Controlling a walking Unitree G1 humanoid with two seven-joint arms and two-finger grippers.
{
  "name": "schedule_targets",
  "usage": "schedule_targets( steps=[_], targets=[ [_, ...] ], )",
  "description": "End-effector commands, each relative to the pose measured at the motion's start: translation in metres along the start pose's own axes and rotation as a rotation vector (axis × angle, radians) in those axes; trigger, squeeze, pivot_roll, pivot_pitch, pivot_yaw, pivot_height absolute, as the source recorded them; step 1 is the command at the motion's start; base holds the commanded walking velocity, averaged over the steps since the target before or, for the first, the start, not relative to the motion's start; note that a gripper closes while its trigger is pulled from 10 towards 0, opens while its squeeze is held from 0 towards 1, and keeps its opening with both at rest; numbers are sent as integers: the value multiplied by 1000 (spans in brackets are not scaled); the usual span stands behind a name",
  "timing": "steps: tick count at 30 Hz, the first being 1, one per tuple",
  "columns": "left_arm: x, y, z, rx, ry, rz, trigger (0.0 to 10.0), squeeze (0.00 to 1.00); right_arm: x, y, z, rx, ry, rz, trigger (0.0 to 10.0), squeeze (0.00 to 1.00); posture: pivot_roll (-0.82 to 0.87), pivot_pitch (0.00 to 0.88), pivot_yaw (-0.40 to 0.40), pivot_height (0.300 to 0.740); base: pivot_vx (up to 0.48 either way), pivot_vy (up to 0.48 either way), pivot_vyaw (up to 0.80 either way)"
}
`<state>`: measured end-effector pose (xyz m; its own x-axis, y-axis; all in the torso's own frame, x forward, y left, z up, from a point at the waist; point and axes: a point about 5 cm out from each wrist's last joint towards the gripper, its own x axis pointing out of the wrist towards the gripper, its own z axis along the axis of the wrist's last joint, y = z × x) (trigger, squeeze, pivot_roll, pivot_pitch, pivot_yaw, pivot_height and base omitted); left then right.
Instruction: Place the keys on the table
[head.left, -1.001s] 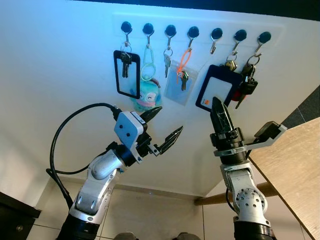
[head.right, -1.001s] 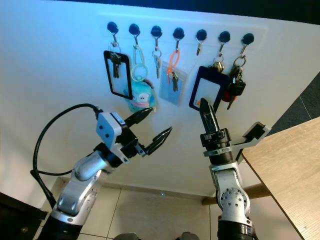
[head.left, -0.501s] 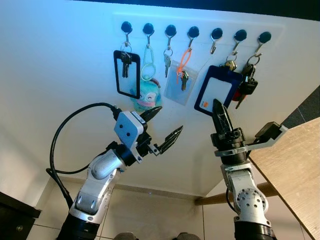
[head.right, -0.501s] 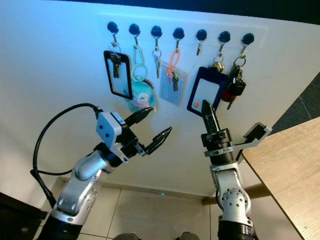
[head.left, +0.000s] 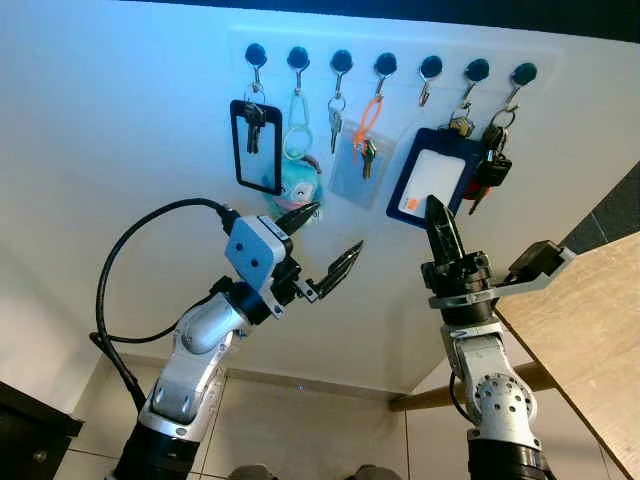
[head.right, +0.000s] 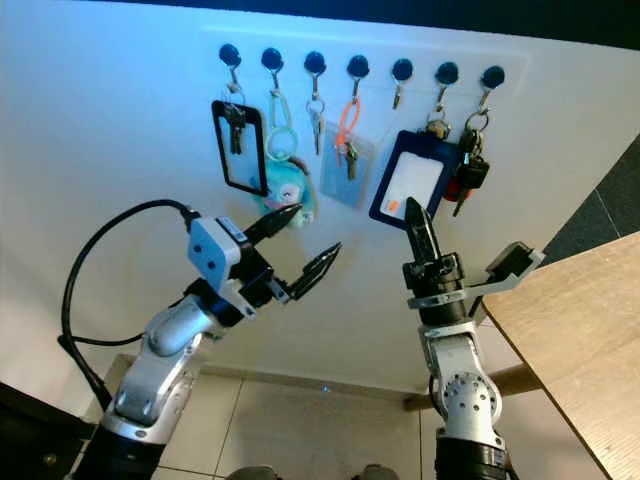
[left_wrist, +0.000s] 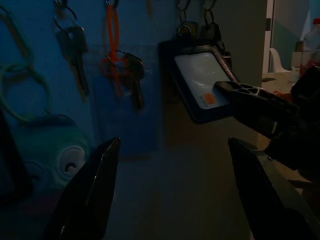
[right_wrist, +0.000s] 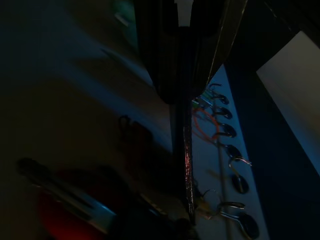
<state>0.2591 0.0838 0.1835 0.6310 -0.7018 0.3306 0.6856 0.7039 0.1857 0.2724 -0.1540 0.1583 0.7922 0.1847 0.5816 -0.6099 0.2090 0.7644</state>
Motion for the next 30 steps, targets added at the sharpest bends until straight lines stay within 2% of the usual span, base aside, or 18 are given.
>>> schedule_targets(
  steps=[1,6,11,17,26,30],
  targets=[
    [2,-1,0,10,-5,4,10000,0,7,9,-4,49,-54,35,0,0,94,70,-26,740,0,0,0],
    [3,-1,0,17,-9,7,10000,0,13,18,-5,58,-41,82,0,0,92,71,-26,740,0,0,0],
    [3,-1,1,22,-12,8,10000,0,21,34,-9,73,-13,157,0,0,90,71,-29,740,0,0,0],
    [2,-3,1,24,-14,3,10000,0,24,44,-12,82,7,198,0,0,88,67,-31,740,0,0,0],
    [1,-5,1,25,-14,-9,10000,0,21,52,-20,93,54,218,0,0,87,63,-31,740,0,0,0],
    [1,-6,1,31,-11,-20,10000,0,16,49,-23,93,66,192,0,0,87,64,-30,740,0,0,0]
  ],
)
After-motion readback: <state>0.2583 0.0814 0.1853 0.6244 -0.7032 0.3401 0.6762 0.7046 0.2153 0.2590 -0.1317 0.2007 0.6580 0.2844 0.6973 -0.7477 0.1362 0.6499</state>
